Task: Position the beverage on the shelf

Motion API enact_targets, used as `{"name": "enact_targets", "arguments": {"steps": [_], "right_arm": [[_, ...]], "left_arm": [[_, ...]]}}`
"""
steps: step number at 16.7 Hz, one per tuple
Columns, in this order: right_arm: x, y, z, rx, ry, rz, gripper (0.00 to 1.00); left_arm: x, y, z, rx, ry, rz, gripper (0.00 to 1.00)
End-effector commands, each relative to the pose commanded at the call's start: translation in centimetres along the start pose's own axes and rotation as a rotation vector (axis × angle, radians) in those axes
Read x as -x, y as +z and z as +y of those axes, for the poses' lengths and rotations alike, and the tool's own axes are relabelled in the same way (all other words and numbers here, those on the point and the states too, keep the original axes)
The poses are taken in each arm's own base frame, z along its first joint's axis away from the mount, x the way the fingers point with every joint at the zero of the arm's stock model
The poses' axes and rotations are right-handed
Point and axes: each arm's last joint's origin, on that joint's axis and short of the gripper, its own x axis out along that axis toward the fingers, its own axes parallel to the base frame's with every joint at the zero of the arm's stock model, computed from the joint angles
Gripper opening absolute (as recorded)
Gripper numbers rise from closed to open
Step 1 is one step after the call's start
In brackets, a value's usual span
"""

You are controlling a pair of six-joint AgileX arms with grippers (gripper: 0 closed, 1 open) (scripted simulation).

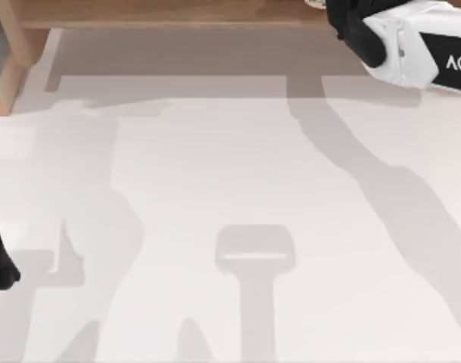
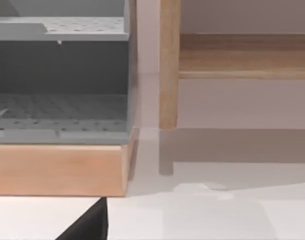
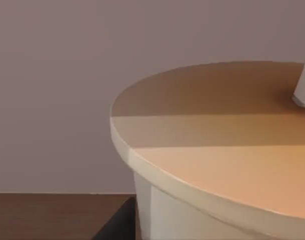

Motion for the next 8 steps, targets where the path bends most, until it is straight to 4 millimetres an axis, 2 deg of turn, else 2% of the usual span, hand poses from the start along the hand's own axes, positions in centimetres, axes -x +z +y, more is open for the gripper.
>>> {"name": "enact_targets", "arguments": {"steps": [2,8], "right_arm": [[0.00,0.00,0.00,0.000,0.000,0.000,0.98],[0.00,0.00,0.00,0.000,0.000,0.000,1.00]], "left_arm": [[0.00,0.00,0.00,0.000,0.000,0.000,1.00],[0.00,0.00,0.00,0.000,0.000,0.000,1.00]]}}
